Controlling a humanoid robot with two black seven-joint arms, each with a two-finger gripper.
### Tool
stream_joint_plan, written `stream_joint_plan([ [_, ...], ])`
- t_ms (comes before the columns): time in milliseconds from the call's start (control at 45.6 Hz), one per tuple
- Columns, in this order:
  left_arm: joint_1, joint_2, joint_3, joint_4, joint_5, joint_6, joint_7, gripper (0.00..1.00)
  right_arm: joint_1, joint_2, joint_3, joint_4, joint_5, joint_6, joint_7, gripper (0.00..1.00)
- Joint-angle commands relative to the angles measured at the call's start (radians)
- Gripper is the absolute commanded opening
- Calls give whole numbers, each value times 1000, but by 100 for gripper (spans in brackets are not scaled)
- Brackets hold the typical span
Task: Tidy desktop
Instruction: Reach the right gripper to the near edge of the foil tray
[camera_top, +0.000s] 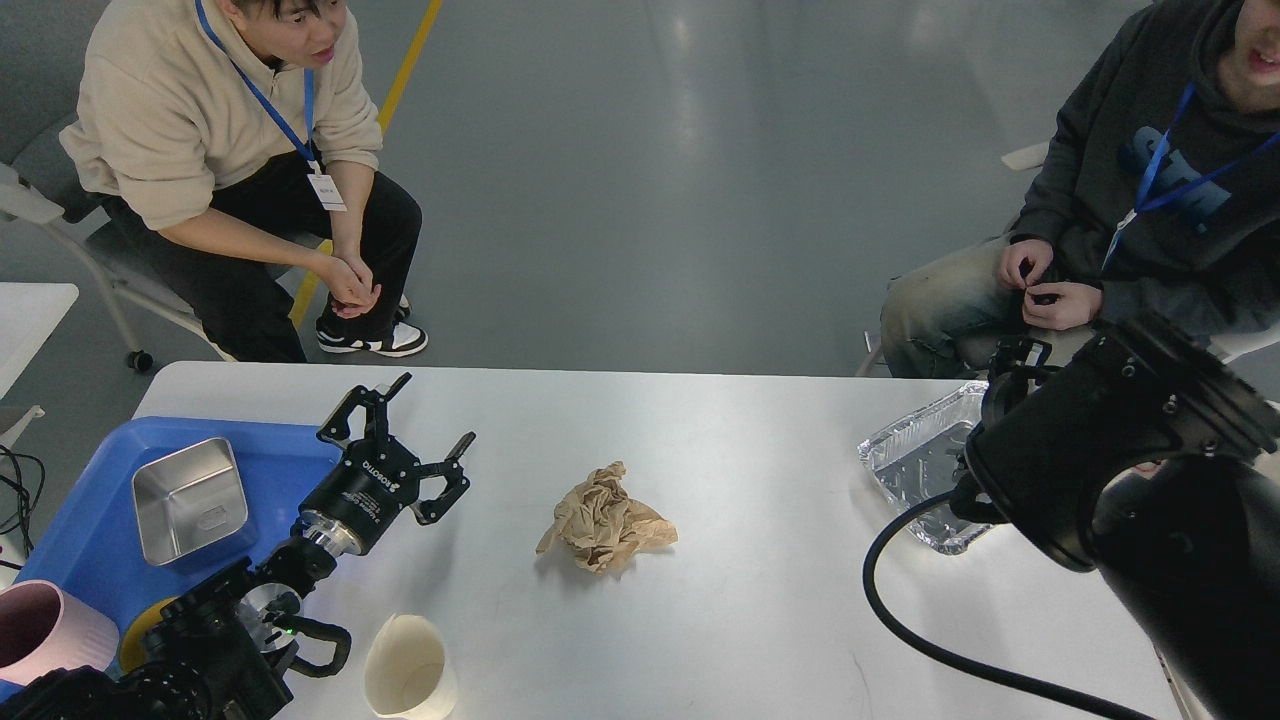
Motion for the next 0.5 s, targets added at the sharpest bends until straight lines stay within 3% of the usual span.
stream_joint_plan([
  [0, 0, 0, 0, 0, 0, 1, 0, 98, -13, 0, 59, -3, 26, -3, 2, 100],
  [482, -1, -1, -1, 0, 0, 8, -1, 98, -60, -8, 202, 4, 44, -3, 20, 100],
])
